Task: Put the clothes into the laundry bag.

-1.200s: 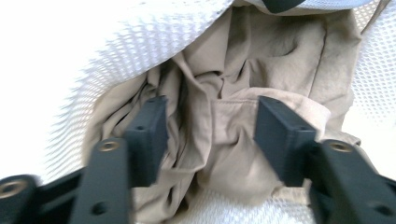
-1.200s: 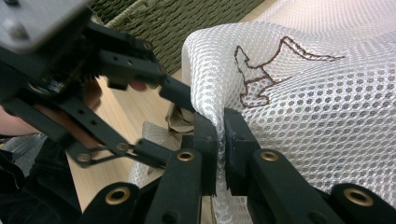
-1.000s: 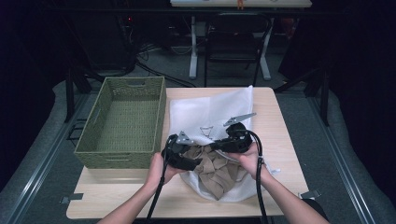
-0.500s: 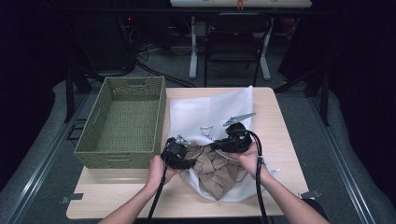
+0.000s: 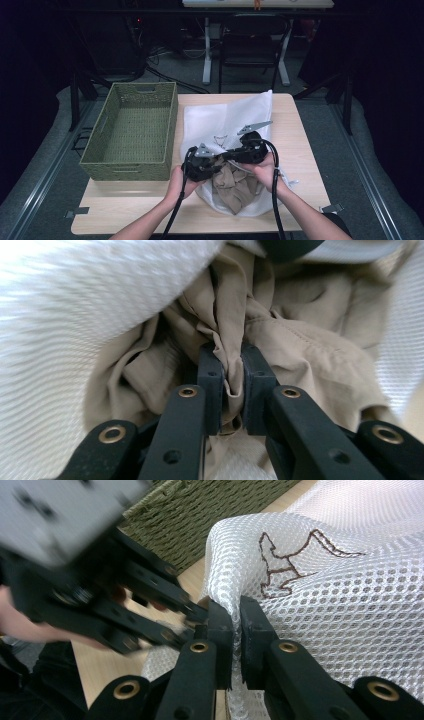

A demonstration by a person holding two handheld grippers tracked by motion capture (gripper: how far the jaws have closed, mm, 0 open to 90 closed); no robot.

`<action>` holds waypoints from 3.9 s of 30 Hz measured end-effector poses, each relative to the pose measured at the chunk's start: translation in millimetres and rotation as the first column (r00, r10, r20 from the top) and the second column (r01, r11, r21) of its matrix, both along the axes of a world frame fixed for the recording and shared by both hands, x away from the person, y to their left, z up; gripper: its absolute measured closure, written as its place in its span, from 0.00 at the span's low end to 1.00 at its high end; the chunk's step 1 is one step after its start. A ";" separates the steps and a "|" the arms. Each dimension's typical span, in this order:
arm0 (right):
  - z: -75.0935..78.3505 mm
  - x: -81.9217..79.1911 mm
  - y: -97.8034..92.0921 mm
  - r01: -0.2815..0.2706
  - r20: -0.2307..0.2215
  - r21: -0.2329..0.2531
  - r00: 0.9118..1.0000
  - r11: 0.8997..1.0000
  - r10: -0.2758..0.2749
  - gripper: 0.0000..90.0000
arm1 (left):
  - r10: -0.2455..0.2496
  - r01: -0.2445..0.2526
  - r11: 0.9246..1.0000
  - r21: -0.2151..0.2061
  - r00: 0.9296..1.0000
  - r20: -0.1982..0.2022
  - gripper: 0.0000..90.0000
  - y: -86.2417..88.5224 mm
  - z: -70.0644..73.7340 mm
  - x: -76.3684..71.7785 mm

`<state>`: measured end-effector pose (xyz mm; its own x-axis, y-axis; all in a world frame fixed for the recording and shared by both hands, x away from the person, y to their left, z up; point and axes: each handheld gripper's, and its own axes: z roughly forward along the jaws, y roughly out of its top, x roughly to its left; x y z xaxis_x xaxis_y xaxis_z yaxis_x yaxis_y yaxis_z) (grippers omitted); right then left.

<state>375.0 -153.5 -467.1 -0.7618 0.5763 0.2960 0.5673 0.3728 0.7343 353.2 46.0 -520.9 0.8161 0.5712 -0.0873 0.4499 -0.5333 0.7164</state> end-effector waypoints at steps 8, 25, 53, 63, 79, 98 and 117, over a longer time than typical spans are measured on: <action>-2.2 1.3 -6.1 0.007 -0.002 -0.019 1.000 1.000 -0.007 0.95 | 0.024 -0.024 0.999 0.022 0.999 -0.027 0.66 16.0 6.6 5.9; -2.9 0.4 -3.4 0.002 0.000 -0.032 1.000 0.999 -0.002 0.95 | 0.140 -0.137 0.990 0.028 0.980 -0.144 0.68 30.5 -27.4 28.6; -2.4 0.3 -7.9 0.004 -0.003 -0.024 1.000 1.000 -0.004 0.95 | 0.087 -0.087 0.996 0.011 0.996 0.011 0.44 16.8 10.4 2.6; -3.4 1.7 -9.3 0.009 -0.003 -0.033 1.000 0.999 -0.009 0.95 | -0.058 0.059 0.998 0.026 0.998 -0.039 0.32 -14.2 3.2 -29.2; 6.2 -3.7 -8.2 -0.005 -0.012 0.041 1.000 0.999 0.006 0.95 | 0.075 -0.075 0.997 -0.024 0.997 0.021 0.96 -14.3 -18.1 -4.5; -4.0 -0.3 -20.5 0.025 -0.028 -0.010 0.999 1.000 -0.025 0.95 | -0.035 0.034 0.999 0.022 0.998 0.056 0.31 -18.5 8.5 -39.2; -8.5 1.7 -16.6 0.013 -0.048 -0.028 0.999 1.000 -0.014 0.94 | -0.117 0.119 0.983 0.141 0.993 -0.026 0.65 -42.0 -41.2 -30.1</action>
